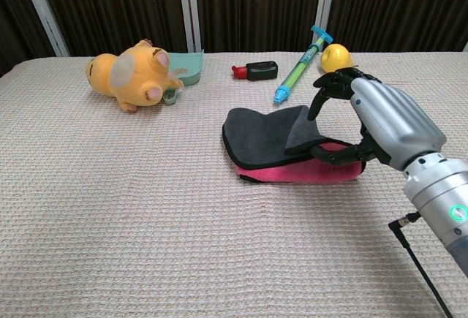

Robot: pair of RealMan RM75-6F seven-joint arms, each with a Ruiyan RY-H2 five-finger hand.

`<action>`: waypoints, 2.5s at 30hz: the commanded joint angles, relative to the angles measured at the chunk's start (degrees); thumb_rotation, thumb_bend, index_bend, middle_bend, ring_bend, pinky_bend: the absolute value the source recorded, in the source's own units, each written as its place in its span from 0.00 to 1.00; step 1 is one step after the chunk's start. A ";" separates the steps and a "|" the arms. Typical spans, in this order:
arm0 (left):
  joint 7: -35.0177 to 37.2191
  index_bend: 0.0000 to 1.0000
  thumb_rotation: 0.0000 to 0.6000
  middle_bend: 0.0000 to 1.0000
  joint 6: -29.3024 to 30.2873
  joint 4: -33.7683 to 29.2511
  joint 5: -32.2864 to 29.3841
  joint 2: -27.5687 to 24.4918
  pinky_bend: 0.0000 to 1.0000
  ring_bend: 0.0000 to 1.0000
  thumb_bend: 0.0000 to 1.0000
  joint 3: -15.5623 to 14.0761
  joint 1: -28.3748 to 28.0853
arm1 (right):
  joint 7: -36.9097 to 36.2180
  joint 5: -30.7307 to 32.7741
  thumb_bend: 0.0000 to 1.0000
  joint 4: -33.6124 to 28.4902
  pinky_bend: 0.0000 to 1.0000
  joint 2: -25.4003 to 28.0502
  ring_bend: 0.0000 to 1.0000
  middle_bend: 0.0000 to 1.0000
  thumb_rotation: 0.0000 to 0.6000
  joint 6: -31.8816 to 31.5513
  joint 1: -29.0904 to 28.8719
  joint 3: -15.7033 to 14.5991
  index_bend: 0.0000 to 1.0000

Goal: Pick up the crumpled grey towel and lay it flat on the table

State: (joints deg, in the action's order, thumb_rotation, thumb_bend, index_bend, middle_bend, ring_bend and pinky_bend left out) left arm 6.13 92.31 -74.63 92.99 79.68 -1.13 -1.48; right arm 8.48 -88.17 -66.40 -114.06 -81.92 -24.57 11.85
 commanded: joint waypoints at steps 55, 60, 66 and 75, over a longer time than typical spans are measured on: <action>-3.23 0.00 1.00 0.00 -6.05 -4.56 -4.95 -1.06 0.02 0.00 0.05 1.71 -1.79 | 16.83 8.07 0.51 -10.19 0.11 1.92 0.10 0.28 1.00 6.65 -14.58 16.16 0.61; -5.50 0.00 1.00 0.00 -8.65 -7.24 -6.38 -0.93 0.02 0.00 0.05 3.12 -3.71 | 19.89 9.95 0.51 -11.53 0.11 2.73 0.10 0.28 1.00 7.34 -17.55 18.71 0.61; -7.24 0.00 1.00 0.00 -10.97 -9.11 -7.83 -0.37 0.02 0.00 0.05 4.46 -5.62 | 22.47 12.21 0.51 -11.80 0.11 3.15 0.10 0.28 1.00 7.75 -20.74 20.97 0.61; -7.96 0.00 1.00 0.00 -12.78 -9.65 -9.57 0.26 0.02 0.00 0.05 5.49 -7.15 | 27.78 15.49 0.51 -10.18 0.11 2.67 0.10 0.28 1.00 8.05 -27.94 25.50 0.62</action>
State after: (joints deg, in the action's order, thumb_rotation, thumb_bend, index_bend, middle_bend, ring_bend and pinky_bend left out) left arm -1.79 79.59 -84.31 83.50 79.91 4.31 -8.57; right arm 35.21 -73.54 -77.16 -111.22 -73.92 -51.11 36.29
